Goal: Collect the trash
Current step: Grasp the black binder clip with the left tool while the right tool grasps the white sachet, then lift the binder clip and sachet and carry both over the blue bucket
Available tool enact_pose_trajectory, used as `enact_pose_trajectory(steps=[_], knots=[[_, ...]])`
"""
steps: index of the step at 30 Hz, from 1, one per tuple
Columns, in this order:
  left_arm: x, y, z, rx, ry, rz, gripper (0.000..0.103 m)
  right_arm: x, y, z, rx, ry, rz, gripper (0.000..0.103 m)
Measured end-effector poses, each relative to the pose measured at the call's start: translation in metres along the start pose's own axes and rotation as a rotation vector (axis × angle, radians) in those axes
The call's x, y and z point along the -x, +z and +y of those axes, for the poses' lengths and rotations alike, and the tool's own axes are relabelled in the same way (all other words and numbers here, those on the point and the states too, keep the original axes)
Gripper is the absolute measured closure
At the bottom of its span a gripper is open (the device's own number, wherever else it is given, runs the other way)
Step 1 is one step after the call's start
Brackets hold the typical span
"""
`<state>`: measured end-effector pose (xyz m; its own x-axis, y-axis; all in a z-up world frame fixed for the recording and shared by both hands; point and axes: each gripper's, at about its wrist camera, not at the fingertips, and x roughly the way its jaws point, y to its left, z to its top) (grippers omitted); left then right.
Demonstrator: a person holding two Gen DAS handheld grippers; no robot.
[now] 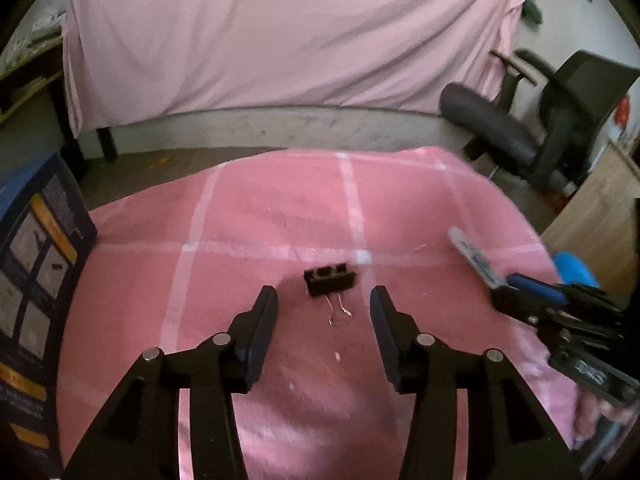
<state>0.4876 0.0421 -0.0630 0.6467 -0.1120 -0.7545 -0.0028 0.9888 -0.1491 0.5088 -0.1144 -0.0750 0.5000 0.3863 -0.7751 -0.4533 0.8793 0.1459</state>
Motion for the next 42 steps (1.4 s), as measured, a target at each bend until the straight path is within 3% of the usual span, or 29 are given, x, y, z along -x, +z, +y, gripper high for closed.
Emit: enact_pose_trajectory(steps=[6,8,14,16,22,34,42], knots=[[-0.013,0.002,-0.01,-0.031,0.058,0.013,0.064,-0.002,0.0,-0.004,-0.016,0.016,0.007,0.053],[-0.015,0.001,-0.013,-0.034,0.059,0.014,0.081,-0.002,-0.001,-0.002,-0.012,0.012,0.008,0.053],[0.001,-0.011,-0.004,-0.022,0.019,-0.012,0.081,0.001,-0.003,0.001,0.005,0.019,-0.012,0.054],[0.014,-0.019,-0.005,-0.01,0.025,-0.061,0.081,0.006,-0.005,-0.001,-0.002,0.028,-0.037,0.054],[0.061,-0.034,-0.011,0.032,0.02,-0.243,0.081,0.046,-0.016,-0.006,-0.029,0.032,-0.228,0.054],[0.133,-0.041,-0.062,-0.057,0.032,-0.521,0.081,0.137,-0.042,-0.003,0.001,-0.032,-0.56,0.054],[0.163,-0.038,-0.096,-0.113,-0.011,-0.604,0.081,0.183,-0.053,-0.018,-0.04,-0.073,-0.705,0.054]])
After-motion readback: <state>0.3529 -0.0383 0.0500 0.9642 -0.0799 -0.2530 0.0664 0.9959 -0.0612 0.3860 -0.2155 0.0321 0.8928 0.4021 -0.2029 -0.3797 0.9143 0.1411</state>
